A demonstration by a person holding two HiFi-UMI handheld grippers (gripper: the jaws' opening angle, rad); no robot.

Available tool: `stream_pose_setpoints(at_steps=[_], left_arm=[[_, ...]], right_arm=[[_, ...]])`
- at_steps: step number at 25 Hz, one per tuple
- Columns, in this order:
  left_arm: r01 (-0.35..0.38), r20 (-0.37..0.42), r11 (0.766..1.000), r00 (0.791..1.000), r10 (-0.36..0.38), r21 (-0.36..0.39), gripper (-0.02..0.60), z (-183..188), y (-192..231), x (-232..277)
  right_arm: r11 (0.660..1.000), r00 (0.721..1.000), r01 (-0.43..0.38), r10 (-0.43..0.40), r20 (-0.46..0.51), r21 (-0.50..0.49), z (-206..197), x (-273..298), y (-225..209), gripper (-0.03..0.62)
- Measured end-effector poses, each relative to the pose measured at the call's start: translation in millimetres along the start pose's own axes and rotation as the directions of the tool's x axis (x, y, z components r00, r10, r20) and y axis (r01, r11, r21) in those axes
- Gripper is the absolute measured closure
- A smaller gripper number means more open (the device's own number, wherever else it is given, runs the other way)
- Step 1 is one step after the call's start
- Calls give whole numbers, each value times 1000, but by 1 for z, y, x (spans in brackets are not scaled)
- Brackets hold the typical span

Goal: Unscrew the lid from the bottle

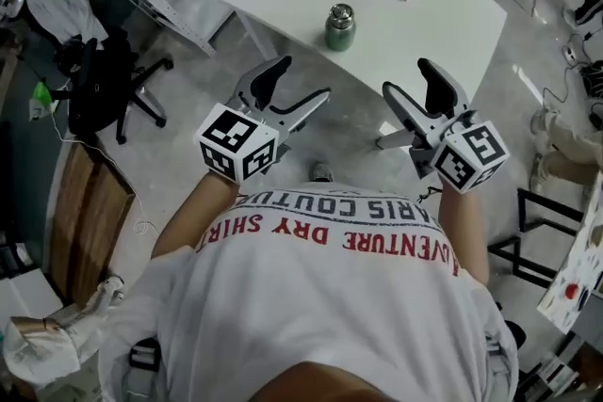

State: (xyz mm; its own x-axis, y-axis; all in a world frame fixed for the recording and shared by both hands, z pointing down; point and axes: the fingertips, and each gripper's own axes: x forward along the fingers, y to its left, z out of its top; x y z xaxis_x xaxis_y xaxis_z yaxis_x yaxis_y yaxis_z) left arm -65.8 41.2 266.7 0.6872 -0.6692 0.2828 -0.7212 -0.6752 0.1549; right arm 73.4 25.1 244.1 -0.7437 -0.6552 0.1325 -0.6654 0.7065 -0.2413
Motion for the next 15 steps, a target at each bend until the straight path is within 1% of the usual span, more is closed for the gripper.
stream_pose_setpoints(at_steps=[4,8,15], left_arm=[[-5,-66,1000,998,7,26,229,-10,28,35],[-28,-107,999,994,31,27,229,-26,50,68],[-16,-137,998,990,24,58,225,-53,77,121]], right_arm=[[1000,999,-20,20,-38,7,-6,27,-24,258],[1000,996,-16,16,-84,-3,-17,38,-41,258],[999,992,-14,9,-125,-35,-36,55,-53,258]])
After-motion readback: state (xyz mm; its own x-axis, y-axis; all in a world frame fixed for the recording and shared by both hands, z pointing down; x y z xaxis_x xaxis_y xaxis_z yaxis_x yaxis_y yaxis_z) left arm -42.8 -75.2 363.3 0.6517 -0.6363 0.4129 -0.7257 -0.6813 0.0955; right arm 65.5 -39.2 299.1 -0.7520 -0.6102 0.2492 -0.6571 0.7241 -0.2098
